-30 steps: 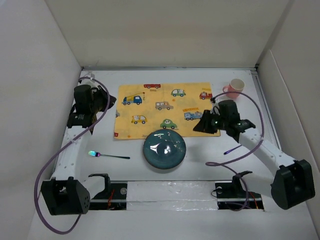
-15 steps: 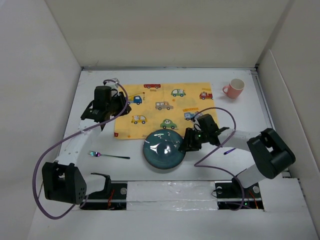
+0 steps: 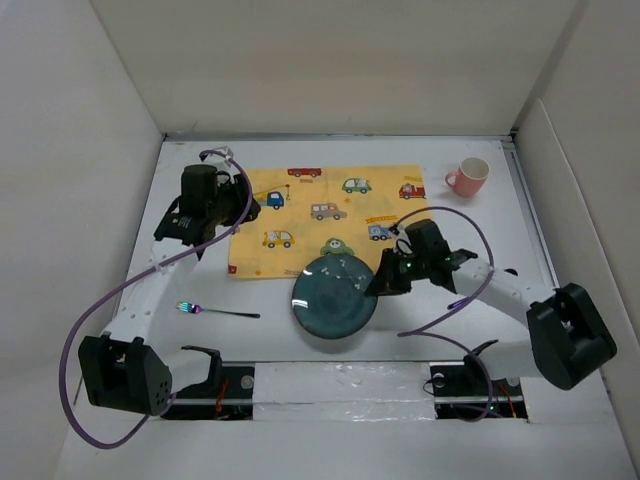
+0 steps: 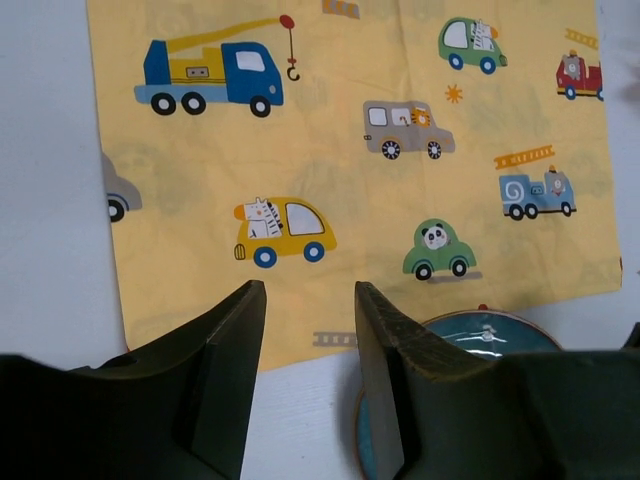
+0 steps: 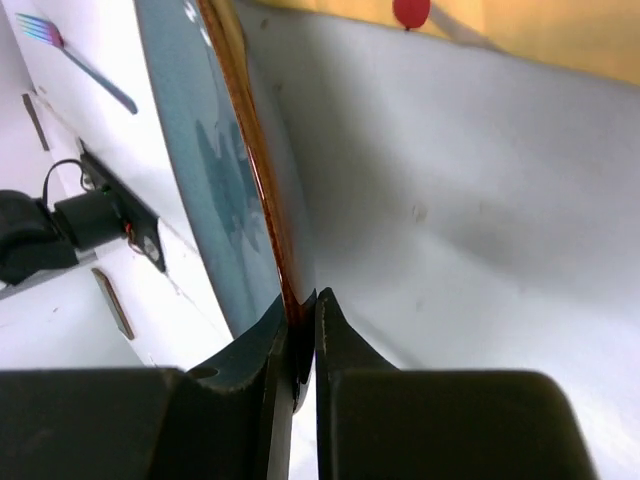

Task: Set the dinner table for one person

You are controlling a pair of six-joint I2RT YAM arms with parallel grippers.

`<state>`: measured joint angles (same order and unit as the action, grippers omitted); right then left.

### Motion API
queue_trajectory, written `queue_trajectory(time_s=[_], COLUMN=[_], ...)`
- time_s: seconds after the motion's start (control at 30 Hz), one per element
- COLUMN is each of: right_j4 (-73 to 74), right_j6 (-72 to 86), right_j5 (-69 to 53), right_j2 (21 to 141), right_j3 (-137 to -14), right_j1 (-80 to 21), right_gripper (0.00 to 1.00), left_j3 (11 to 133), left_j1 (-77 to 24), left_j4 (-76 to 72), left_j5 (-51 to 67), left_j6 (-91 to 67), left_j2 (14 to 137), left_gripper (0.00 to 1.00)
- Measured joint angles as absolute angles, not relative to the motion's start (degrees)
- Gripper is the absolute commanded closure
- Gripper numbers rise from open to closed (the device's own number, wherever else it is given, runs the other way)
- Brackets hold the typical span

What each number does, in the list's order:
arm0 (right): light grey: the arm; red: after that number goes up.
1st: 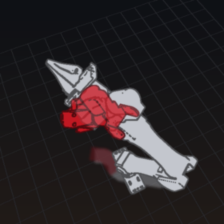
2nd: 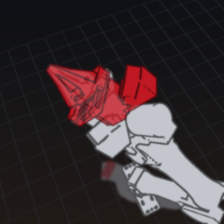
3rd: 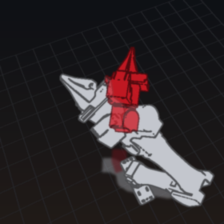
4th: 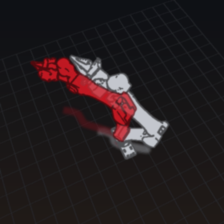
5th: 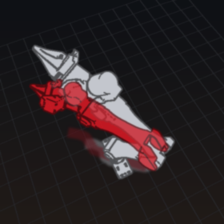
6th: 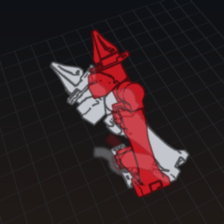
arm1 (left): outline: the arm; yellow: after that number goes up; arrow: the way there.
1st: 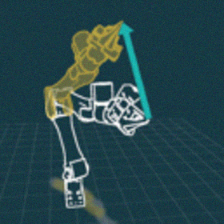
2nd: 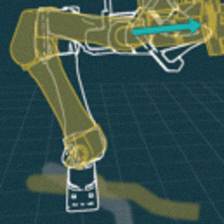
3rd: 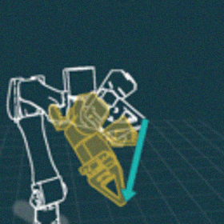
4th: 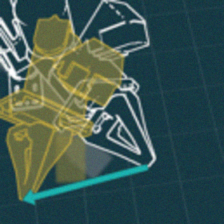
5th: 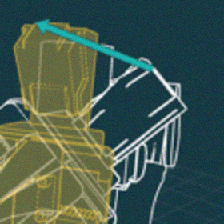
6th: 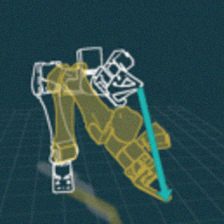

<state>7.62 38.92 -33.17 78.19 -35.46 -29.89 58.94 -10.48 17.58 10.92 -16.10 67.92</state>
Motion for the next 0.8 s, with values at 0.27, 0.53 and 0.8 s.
queue_trajectory(time_s=[0.27, 0.53, 0.8], right_j4=[16.21, 13.39, 13.28], right_j6=[36.62, 37.41, 40.73], right_j5=[-34.54, -32.73, -32.91], right_j2=[86.17, 106.83, 117.95], right_j3=[-59.31, -79.37, -81.71], right_j1=[-22.46, -18.37, -16.95], right_gripper=[1.00, 1.00, 1.00], left_j3=[60.77, 60.77, 60.75], left_j1=[-10.48, -10.48, -10.48], left_j4=[17.91, 17.82, 17.39], left_j5=[10.94, 11.84, 12.56], left_j6=[-15.53, -15.53, -15.68], left_j2=[67.90, 67.55, 67.66], left_gripper=[0.60, 0.60, 0.60])
